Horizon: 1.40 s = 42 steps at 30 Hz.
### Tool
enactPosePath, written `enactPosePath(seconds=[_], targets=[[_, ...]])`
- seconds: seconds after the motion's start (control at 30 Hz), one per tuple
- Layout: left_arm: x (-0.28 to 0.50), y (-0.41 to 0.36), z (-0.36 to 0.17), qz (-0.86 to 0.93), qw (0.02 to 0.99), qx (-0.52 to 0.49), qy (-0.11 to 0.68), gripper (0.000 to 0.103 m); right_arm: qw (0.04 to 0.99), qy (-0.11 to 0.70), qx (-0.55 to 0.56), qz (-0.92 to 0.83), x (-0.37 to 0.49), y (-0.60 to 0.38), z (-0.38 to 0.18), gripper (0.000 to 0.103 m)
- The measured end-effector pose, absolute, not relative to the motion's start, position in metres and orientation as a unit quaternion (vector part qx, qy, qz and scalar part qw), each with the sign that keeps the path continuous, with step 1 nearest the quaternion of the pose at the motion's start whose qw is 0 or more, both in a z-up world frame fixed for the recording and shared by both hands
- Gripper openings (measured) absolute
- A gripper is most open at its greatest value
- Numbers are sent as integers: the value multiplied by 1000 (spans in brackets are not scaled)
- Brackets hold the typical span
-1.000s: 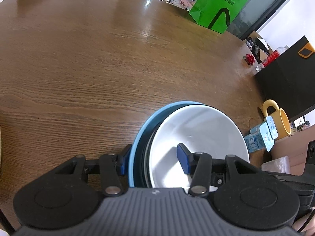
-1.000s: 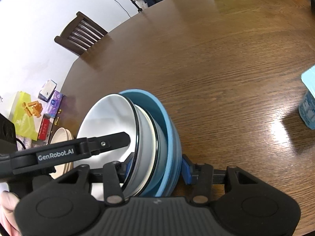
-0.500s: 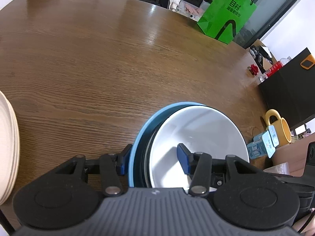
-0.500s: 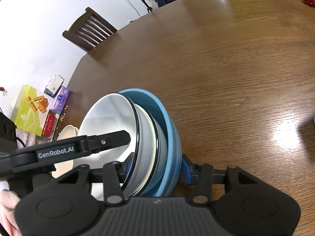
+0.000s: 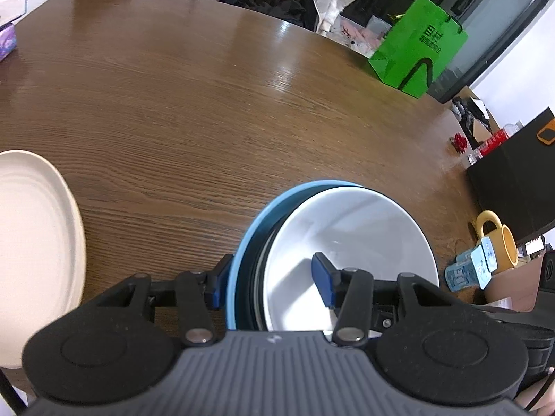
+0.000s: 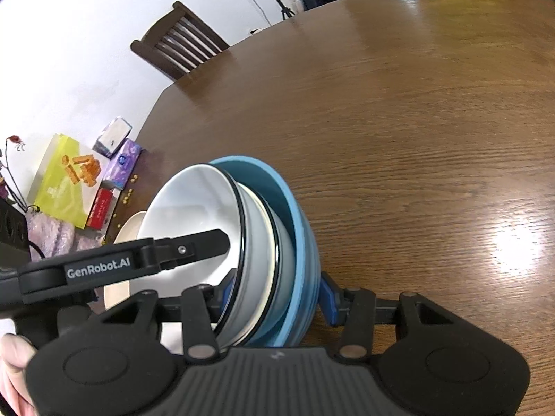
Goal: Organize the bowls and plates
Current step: 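Lift the stacked bowls and carry them toward the cream plates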
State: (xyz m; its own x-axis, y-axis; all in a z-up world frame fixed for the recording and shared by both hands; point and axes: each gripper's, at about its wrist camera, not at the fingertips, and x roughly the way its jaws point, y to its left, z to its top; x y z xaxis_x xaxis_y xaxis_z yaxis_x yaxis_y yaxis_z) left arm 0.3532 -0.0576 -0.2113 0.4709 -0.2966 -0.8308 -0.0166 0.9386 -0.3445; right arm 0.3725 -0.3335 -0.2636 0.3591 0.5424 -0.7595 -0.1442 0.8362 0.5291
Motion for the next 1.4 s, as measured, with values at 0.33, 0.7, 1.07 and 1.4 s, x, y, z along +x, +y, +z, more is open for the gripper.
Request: enactPosePath(seconds=[0.33,0.7,1.07,1.4], targets=[[345,-28,-204,-62,847,-164,502,48,798,525,180,236,376,-306,-258,46],[336,-7,-199,-47,850,-170,496,48,794,526,171,253,377,-282,-254,46],[327,9,-194,-34,853,-174,490,48,791,525,167,265,374,-270,-251,46],[323,29,-189,-21,855,-182,485,48,788,525,161,278,374,-254,-248,46]])
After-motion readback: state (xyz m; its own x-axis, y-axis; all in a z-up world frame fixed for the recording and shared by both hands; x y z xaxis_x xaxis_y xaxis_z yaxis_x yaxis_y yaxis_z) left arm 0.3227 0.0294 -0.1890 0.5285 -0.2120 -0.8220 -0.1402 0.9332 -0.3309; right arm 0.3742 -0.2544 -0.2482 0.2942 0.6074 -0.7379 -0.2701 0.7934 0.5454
